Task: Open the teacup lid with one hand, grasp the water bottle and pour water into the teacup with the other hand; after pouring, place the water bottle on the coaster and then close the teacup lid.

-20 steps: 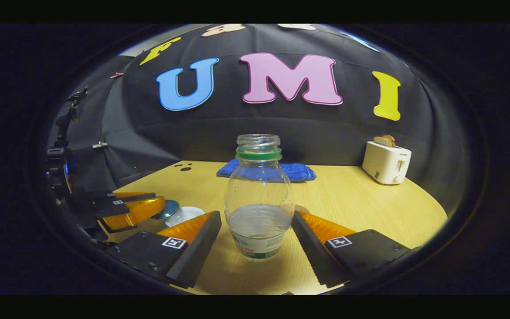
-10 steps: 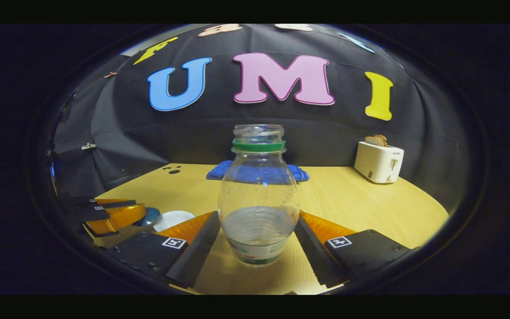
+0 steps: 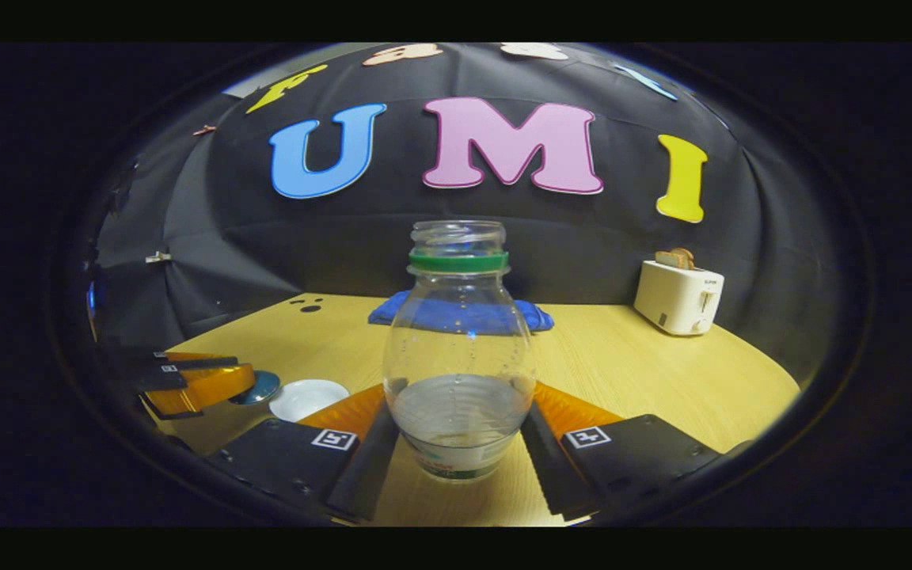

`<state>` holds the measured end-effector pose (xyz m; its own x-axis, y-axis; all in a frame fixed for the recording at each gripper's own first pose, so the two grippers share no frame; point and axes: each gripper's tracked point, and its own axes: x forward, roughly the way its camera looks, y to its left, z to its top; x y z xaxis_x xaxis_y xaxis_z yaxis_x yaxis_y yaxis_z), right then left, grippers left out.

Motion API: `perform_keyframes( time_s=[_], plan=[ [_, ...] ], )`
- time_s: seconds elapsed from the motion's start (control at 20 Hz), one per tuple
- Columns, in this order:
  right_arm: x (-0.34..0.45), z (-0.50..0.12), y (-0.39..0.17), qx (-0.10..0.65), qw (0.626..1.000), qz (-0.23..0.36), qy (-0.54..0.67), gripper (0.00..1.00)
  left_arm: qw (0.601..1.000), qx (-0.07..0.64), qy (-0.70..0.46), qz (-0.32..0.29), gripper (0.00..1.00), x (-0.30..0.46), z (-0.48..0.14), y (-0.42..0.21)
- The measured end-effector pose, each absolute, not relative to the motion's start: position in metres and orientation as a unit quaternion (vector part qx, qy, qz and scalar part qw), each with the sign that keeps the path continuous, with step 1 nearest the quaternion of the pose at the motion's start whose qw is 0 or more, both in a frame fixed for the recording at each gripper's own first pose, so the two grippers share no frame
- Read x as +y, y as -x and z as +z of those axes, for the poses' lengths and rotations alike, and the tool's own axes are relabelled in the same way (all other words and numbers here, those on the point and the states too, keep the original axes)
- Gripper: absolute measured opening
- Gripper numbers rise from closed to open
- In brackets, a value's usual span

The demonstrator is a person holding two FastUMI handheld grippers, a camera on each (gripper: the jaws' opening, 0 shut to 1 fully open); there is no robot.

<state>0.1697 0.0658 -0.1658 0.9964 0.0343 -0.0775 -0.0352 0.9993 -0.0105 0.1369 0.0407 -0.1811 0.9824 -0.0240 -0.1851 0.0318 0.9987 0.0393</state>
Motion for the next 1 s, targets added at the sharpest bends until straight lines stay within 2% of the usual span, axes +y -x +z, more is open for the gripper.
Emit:
perform_keyframes(
  time_s=[0.1,0.15,0.35,0.55,1.0],
  plan=[
    [0.068,-0.163,-0.172,0.046,0.998,0.028,0.025,0.77,0.996,0.089,-0.018,-0.01,0.29,0.046,-0.18,-0.134],
    [0.071,-0.16,-0.171,0.045,0.998,0.035,0.04,0.76,0.996,0.088,-0.015,-0.007,0.25,0.049,-0.179,-0.133],
    [0.071,-0.135,-0.177,0.022,0.986,0.056,0.153,0.76,0.997,0.081,0.001,0.012,0.25,0.065,-0.174,-0.123],
    [0.071,-0.128,-0.189,0.015,0.96,0.074,0.269,0.76,0.997,0.073,0.013,0.037,0.25,0.086,-0.17,-0.111],
    [0.079,-0.161,-0.212,0.032,0.891,0.113,0.438,0.76,0.996,0.057,0.007,0.068,0.25,0.119,-0.168,-0.089]
  ],
)
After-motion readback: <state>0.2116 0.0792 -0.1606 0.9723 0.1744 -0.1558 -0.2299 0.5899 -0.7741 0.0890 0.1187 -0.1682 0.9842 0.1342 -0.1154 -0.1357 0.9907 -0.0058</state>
